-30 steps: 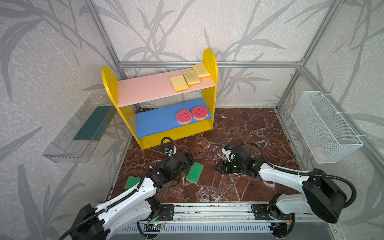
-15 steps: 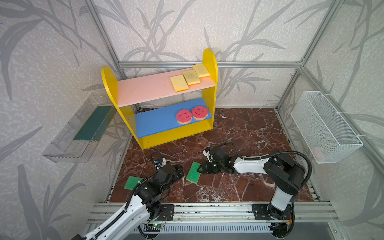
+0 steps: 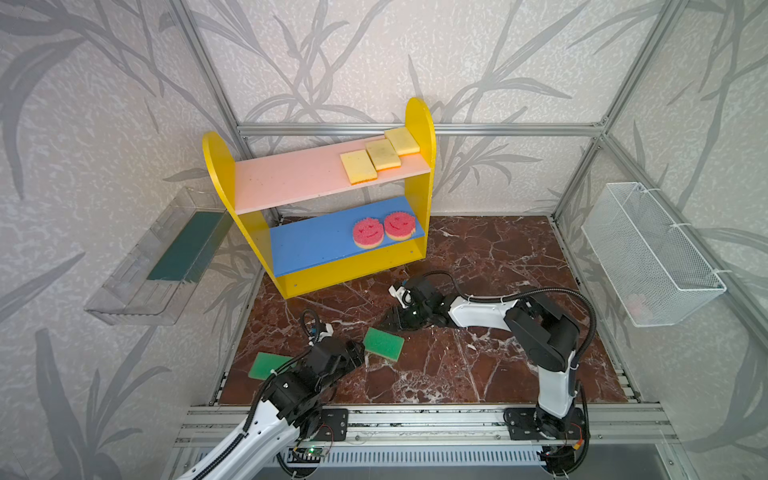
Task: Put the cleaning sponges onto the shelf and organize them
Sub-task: 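Lower the right gripper onto the green sponge beside the left gripper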
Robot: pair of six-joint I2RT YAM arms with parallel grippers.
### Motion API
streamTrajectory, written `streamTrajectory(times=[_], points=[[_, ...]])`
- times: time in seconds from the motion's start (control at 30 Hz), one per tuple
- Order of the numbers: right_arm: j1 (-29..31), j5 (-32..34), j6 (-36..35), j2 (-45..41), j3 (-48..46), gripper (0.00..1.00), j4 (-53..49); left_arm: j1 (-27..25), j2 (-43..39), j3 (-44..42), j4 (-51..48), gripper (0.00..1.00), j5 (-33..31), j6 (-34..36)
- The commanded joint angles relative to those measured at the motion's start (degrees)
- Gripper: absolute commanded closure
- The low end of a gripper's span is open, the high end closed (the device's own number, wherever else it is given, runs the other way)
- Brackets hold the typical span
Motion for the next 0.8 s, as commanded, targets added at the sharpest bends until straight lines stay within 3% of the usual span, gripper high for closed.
streamTrajectory(times=[0.0,0.1,0.23,0.33,0.5,0.77], points=[[-0.2,-2.6,-12.4,-4.2,1.9,0.29,-11.2,0.2,1.2,-0.6,2.8,0.24,1.0,0.1],[1.0,1.1,-24.1,-6.0,3.0,0.12,-21.8,0.2,4.6,0.7,3.1,0.23,-0.1,1.2],[2.4,8.1,-32.9,-10.0,0.2,0.03,-24.4,0.3,4.2,4.0,-0.5,0.14,-3.7,3.7],[3.1,8.5,-38.0,-11.5,-0.7,0.00,-24.3,0.7,2.1,6.0,-2.8,0.08,-5.2,4.7],[7.3,13.8,-48.0,-9.7,0.5,0.01,-26.3,1.2,-0.9,7.0,-5.0,0.07,-5.0,5.0],[8.9,17.8,-49.9,-5.4,2.3,0.01,-25.0,1.7,-5.6,6.8,-9.1,0.07,-5.9,5.0]])
